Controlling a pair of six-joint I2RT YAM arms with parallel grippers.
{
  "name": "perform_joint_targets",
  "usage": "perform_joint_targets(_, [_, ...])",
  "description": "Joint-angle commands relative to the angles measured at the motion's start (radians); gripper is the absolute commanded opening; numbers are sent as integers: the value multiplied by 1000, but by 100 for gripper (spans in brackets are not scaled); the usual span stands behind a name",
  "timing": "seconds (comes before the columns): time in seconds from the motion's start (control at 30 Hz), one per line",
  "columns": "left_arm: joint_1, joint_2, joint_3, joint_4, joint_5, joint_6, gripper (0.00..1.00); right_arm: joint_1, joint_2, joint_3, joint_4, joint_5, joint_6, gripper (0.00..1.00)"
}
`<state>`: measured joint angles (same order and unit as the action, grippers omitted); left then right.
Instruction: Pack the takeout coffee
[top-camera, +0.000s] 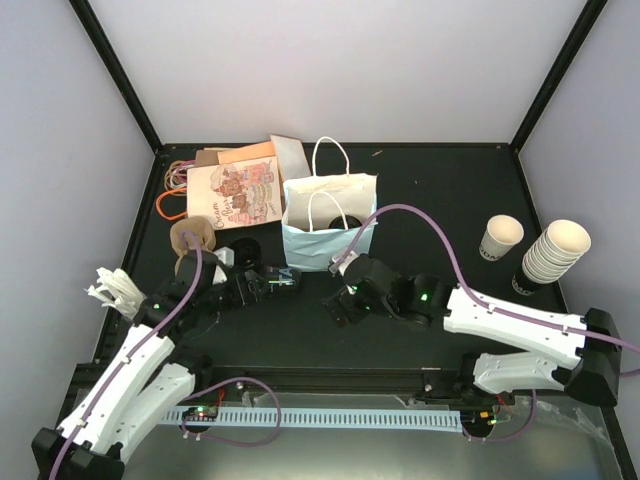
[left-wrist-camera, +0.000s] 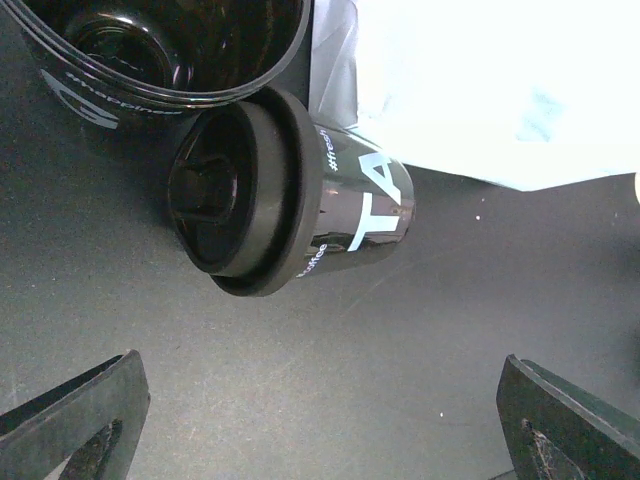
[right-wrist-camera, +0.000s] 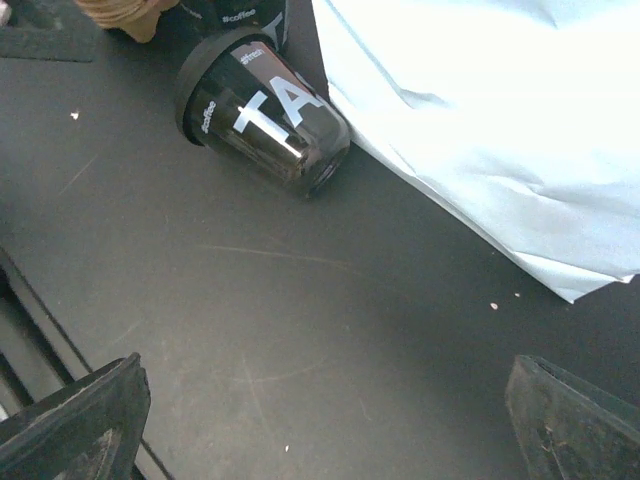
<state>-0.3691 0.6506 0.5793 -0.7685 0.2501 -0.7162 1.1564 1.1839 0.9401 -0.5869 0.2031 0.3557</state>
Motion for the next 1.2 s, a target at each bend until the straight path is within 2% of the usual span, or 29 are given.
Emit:
perform_joint_targets(0.0, [29, 27, 36, 38, 69, 67, 98, 3, -33, 58, -105, -25, -54, 100])
perform_joint_targets(0.13, [32, 33, 32, 44, 79, 75, 98, -7, -37, 95, -175, 1, -54, 100])
perform_joint_targets(0.23, [33, 37, 12, 56, 92, 76, 98, -39, -47, 100, -153, -27, -64, 100])
perform_joint_targets(0.4, [37, 29, -21, 105, 78, 83, 97, -47, -50, 84, -59, -128, -238, 100])
perform_joint_targets(0.47, [41, 33, -31, 138, 65, 89, 95, -56, -44, 113, -74, -65, -263, 100])
perform_joint_targets(0.53, [41, 39, -48, 180, 44, 93, 93, -105, -28, 155, -111, -155, -300, 100])
perform_joint_targets(0.7, [41, 89, -65, 270, 27, 148, 85, -139, -20, 162, -95, -211, -315, 100])
perform_joint_targets(0.97, [41, 209, -45, 312, -6, 191, 64, -151, 17, 110, -63, -243, -314, 99])
perform_joint_targets(1.17, [39, 256, -22, 317, -4, 235, 53, -153, -11, 75, -35, -255, -301, 99])
